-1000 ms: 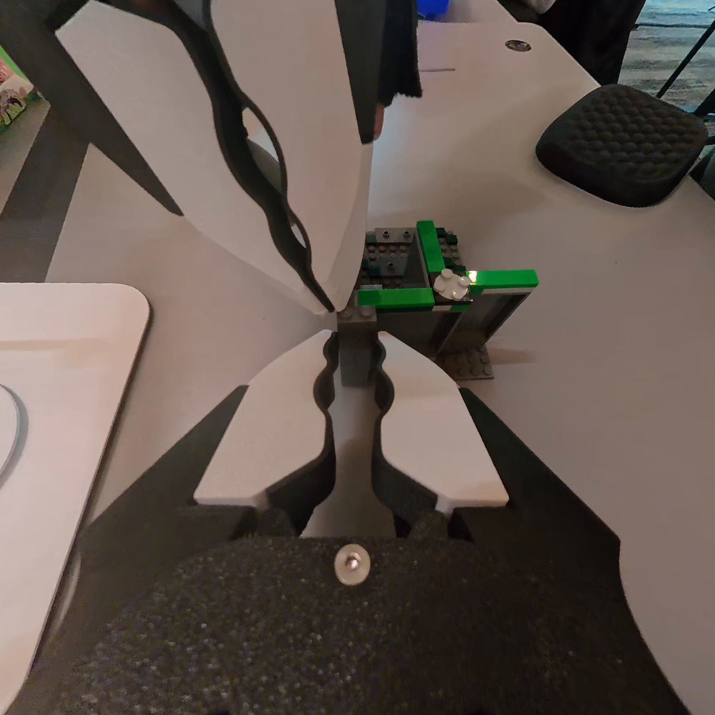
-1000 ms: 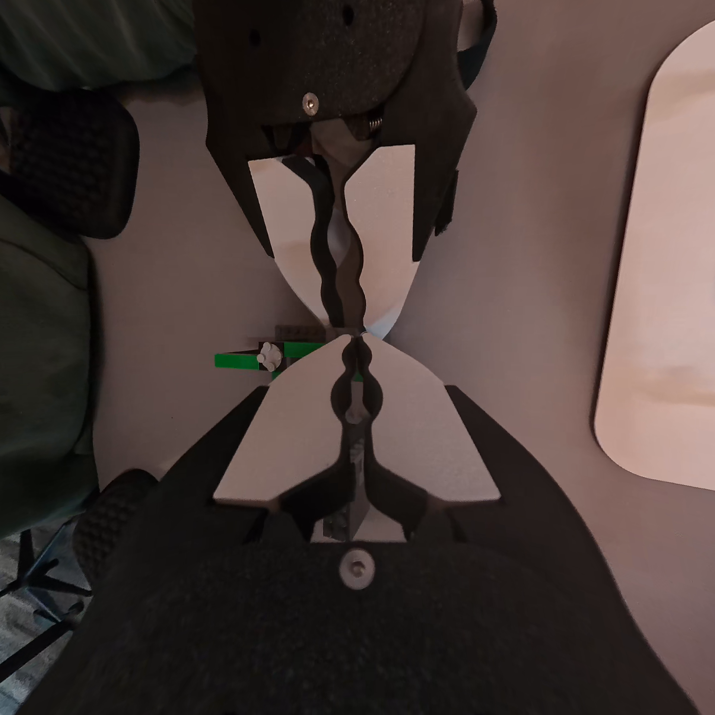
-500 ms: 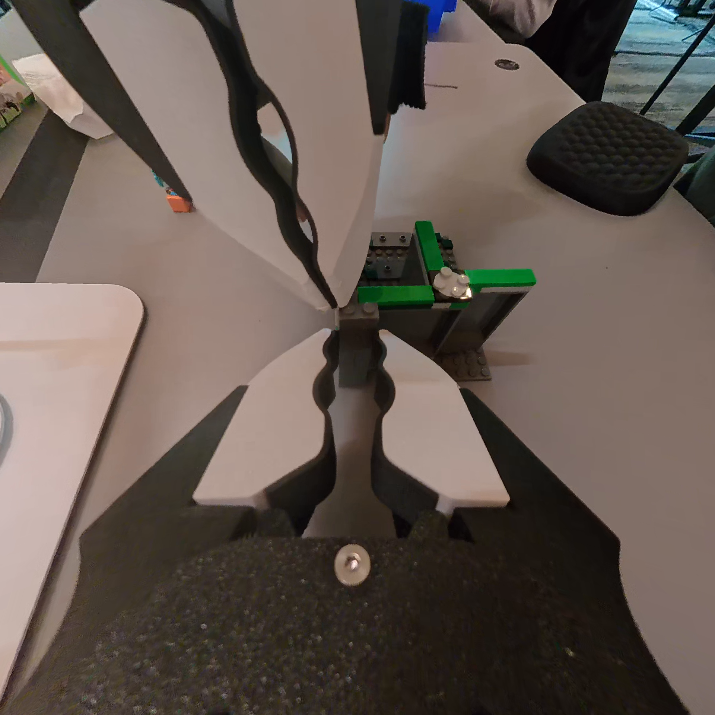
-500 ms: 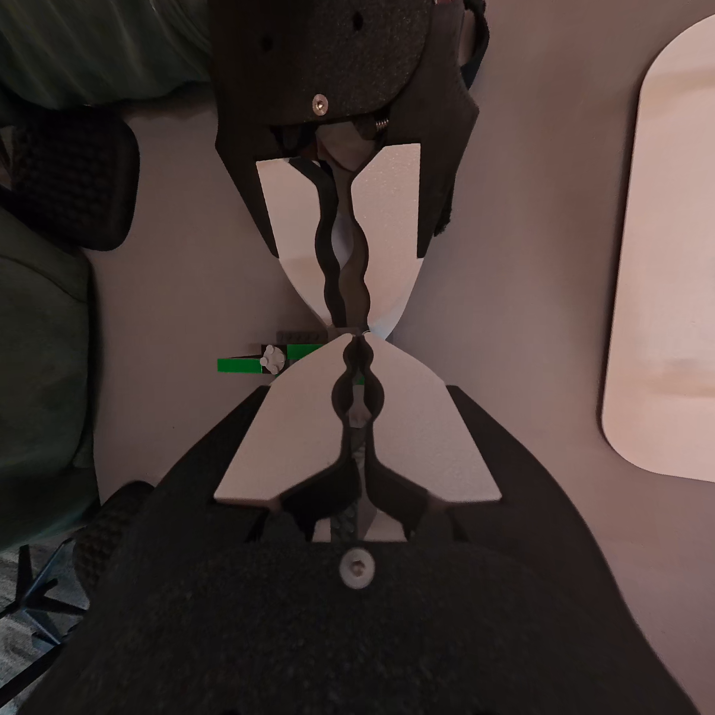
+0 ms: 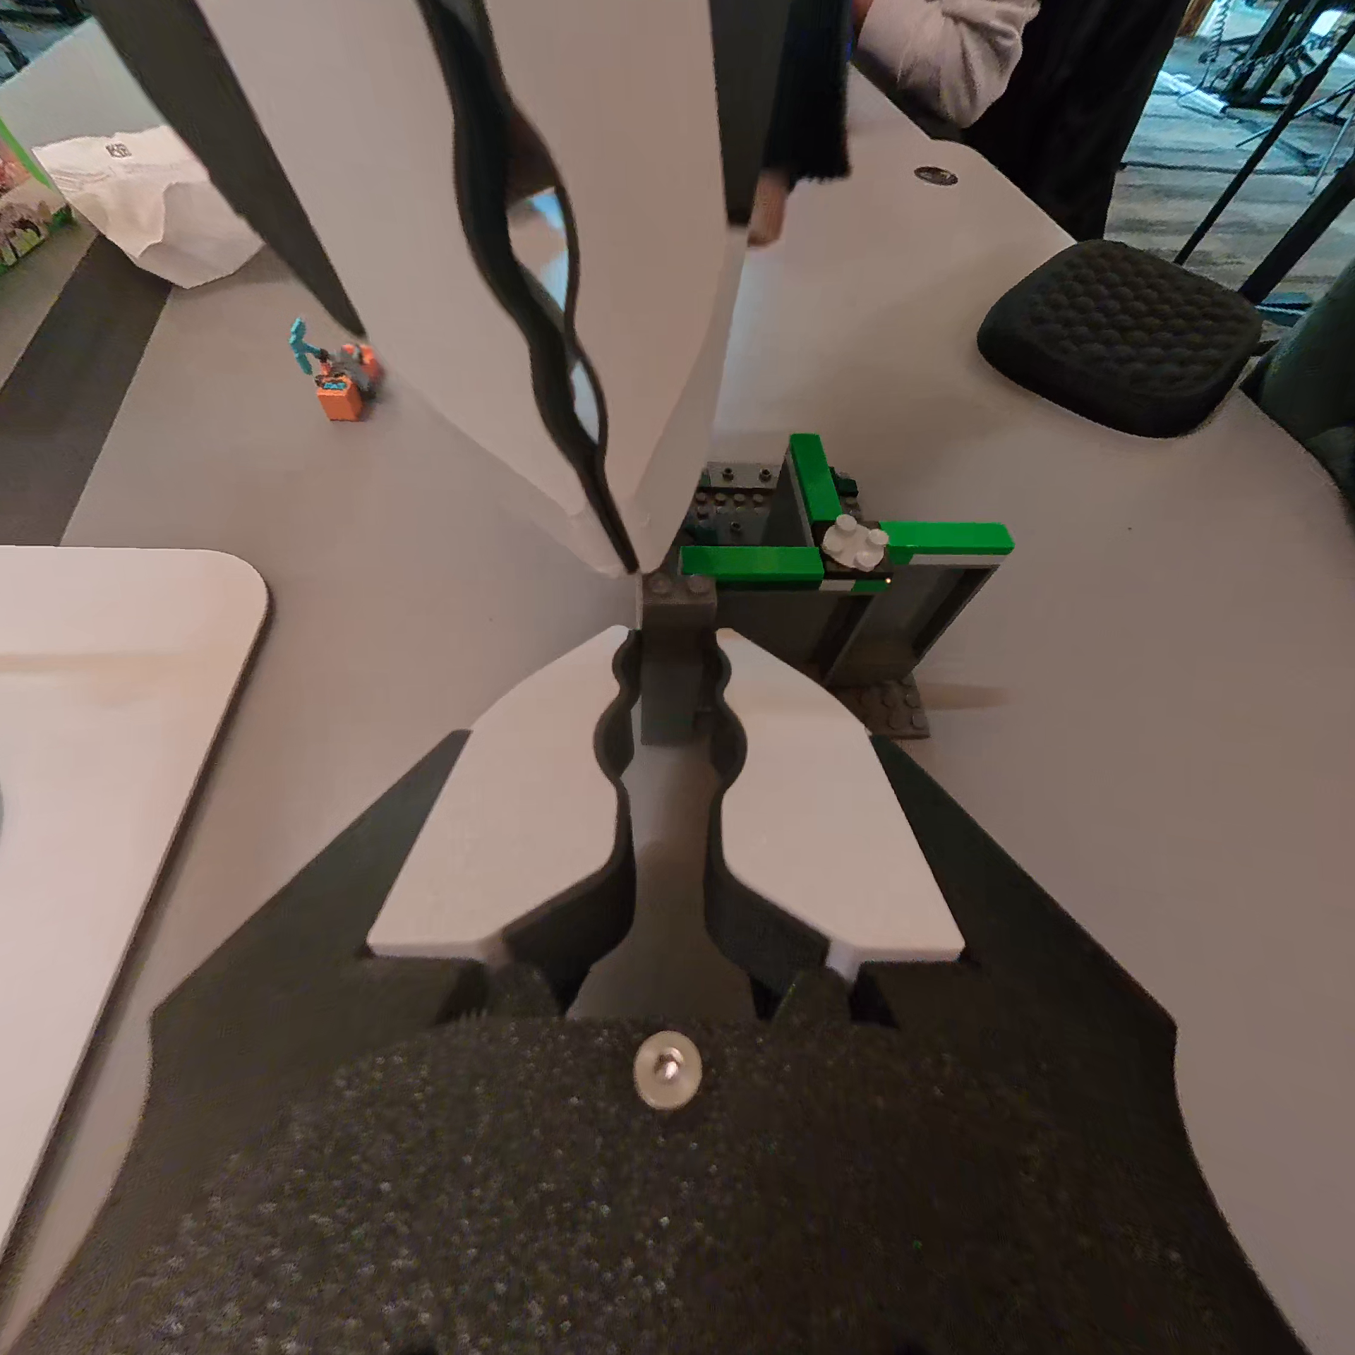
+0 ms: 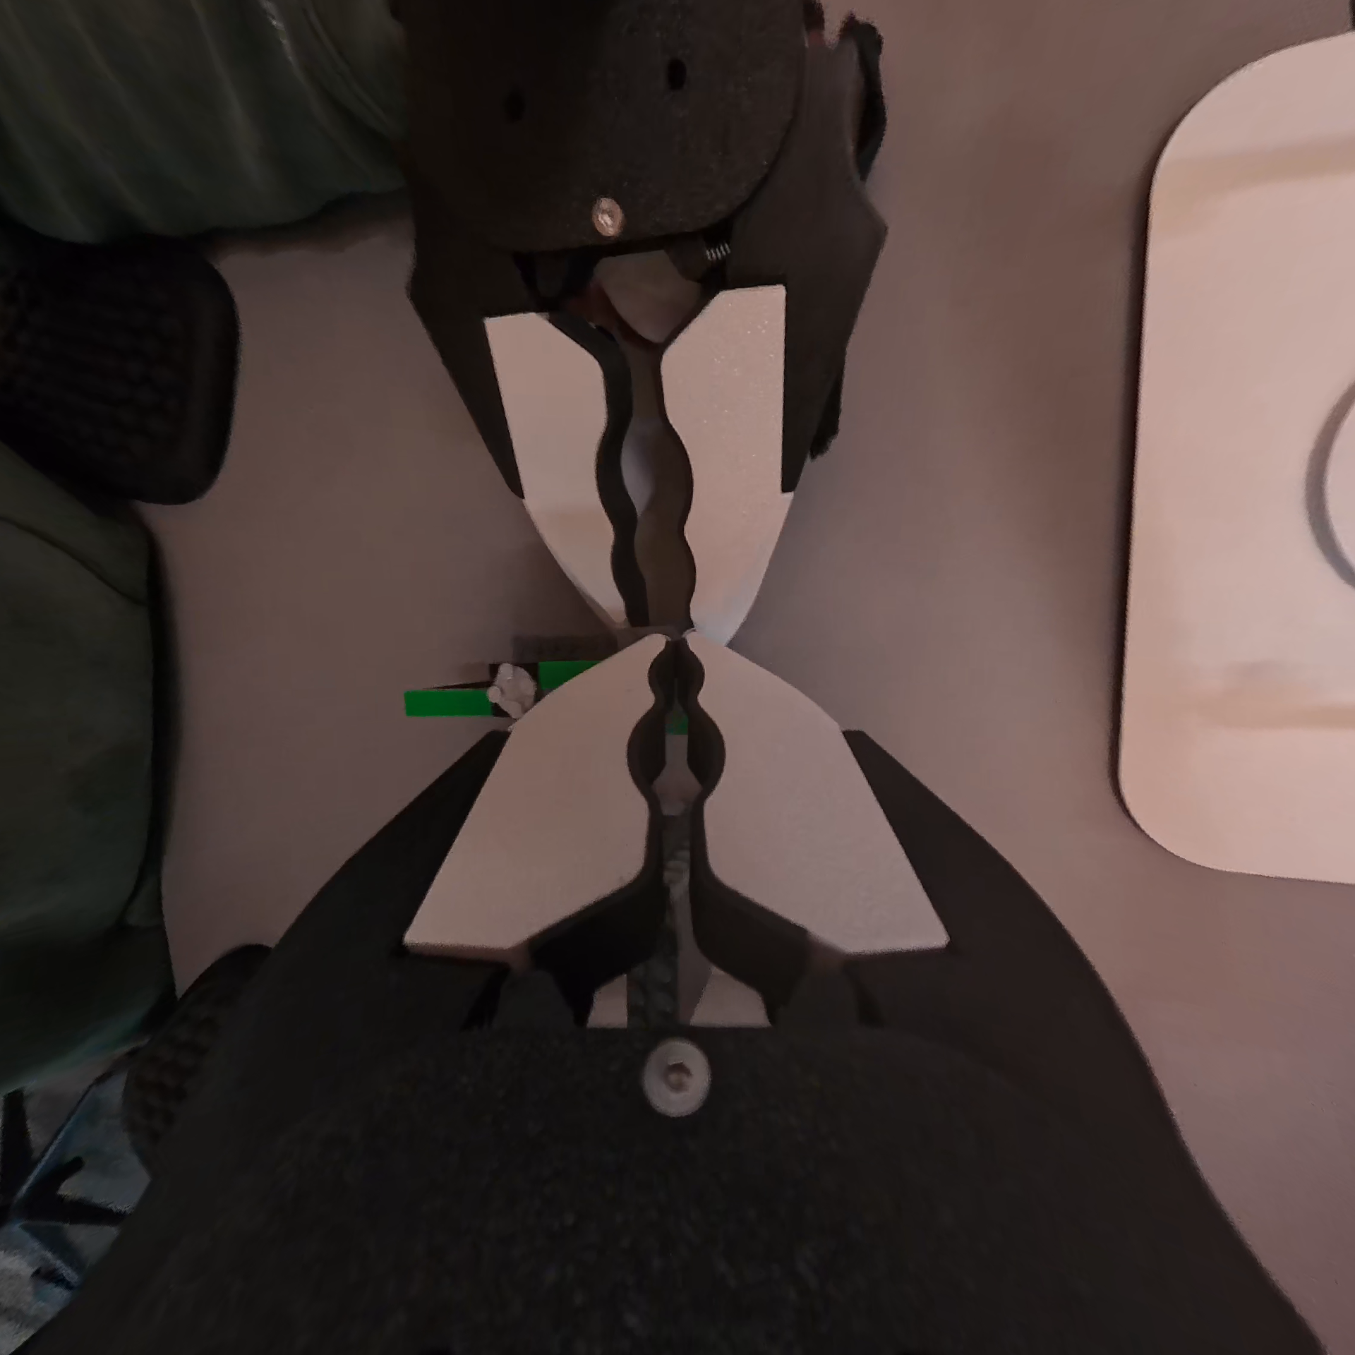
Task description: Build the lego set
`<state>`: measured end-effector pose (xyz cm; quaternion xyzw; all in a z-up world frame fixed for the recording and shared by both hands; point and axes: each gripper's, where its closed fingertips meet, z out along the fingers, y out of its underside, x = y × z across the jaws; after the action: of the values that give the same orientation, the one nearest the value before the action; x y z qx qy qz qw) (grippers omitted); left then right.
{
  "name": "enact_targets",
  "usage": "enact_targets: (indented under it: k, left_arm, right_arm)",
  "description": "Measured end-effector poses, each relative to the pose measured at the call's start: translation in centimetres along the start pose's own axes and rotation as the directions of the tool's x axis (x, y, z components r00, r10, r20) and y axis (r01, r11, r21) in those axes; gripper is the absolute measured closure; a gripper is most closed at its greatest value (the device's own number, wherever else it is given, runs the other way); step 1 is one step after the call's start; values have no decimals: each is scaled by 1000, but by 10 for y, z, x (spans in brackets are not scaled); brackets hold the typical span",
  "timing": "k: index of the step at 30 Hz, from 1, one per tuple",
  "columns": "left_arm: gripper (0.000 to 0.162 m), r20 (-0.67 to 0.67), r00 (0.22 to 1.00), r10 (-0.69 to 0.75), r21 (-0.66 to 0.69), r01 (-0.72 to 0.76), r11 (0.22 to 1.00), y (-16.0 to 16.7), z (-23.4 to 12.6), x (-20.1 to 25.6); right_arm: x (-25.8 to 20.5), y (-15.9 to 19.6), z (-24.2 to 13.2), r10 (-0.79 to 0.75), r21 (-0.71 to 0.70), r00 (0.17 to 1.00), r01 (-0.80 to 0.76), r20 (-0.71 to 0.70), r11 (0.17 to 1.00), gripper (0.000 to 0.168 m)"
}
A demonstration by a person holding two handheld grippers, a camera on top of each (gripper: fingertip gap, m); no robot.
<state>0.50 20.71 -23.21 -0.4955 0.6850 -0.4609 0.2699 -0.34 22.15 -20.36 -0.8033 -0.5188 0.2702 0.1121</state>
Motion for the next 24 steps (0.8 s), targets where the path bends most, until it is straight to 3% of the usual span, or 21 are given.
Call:
enact_targets:
  k: [4,6,8,12,16,19,24]
  left_arm:
    - [145,4,1000,6,-4,-6,1000,0,0,0]
    - [146,4,1000,14,-13,-14,1000,0,0,0]
    - [146,4,1000,17,-13,-17,1000,0,0,0]
    - [146,2,1000,23,-9,-23,1000,0,1,0]
    - [146,13,1000,22,-5,-22,1000,0,1,0]
    - [146,18,1000,19,2,-19,1000,0,1,0]
    - [146,23,999,26,4,-26,1000,0,1,0]
  right_arm:
    - [-11,-8,-21,-64,111,994,74,-89,991,168]
    - [-20,8,-23,-96,79,987,107,-129,991,146]
    - [-29,23,-21,-129,64,978,141,-163,988,145]
    - [-39,35,-11,-229,-14,943,232,-241,973,147]
    - [-43,25,0,-279,-70,923,270,-266,960,154]
    - [-43,7,-7,-178,-33,955,175,-236,984,158]
    - [-19,12,-2,-164,-149,936,123,-310,981,168]
